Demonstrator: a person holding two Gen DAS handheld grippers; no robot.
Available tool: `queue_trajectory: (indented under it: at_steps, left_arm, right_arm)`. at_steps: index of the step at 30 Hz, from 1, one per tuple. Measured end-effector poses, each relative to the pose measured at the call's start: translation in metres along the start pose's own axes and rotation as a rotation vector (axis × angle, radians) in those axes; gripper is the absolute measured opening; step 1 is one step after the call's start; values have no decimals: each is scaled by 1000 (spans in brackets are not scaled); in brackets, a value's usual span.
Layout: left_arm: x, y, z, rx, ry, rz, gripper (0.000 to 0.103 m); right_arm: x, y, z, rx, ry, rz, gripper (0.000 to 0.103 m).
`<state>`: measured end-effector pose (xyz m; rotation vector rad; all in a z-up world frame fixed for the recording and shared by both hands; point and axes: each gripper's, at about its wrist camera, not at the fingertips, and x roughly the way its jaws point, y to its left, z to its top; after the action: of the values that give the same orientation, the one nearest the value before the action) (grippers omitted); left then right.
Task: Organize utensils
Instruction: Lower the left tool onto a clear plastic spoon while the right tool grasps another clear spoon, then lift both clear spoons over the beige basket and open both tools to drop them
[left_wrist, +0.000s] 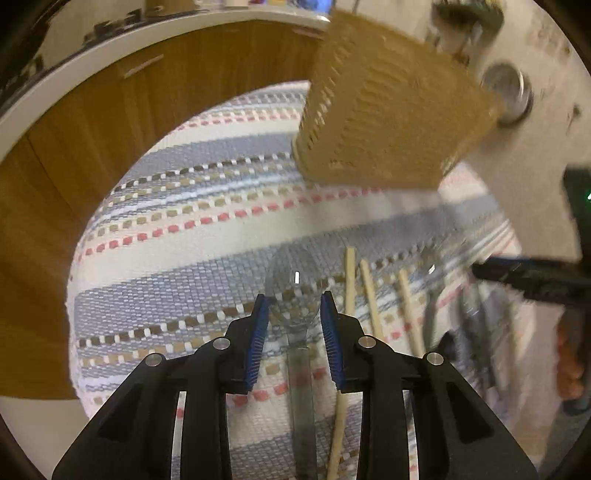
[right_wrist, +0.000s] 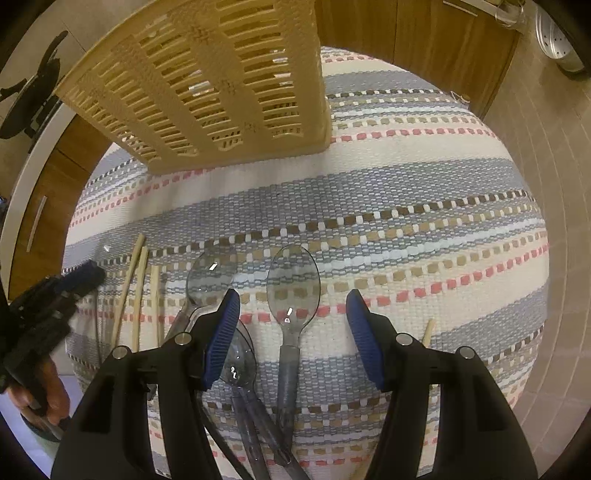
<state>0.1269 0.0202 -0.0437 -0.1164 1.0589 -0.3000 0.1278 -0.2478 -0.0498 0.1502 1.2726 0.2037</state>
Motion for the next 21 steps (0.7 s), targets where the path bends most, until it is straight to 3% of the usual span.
queue_trajectory:
  at_steps: [6, 7, 8, 9, 11, 21]
  left_arm:
    - [-21, 6, 6, -33, -85, -58, 27]
    - [-24, 5, 8, -31, -103, -53, 27]
    - [-26, 3, 6, -28, -116, -48, 27]
    - [-29, 2, 7, -25, -133, -46, 27]
    - [-37, 0, 5, -25, -167, -46, 27]
    - [-45, -9, 6, -2, -240, -55, 27]
  right_arm:
    - [15, 18, 8, -23, 4, -65, 53]
    - [15, 21, 9, -38, -4, -88, 46]
    - [15, 25, 9, -58, -8, -129, 32]
    - [15, 27, 9, -65, -12, -139, 30]
    - [15, 30, 8, -63, -7, -93, 30]
    - [-4, 20, 1, -76, -78, -68, 30]
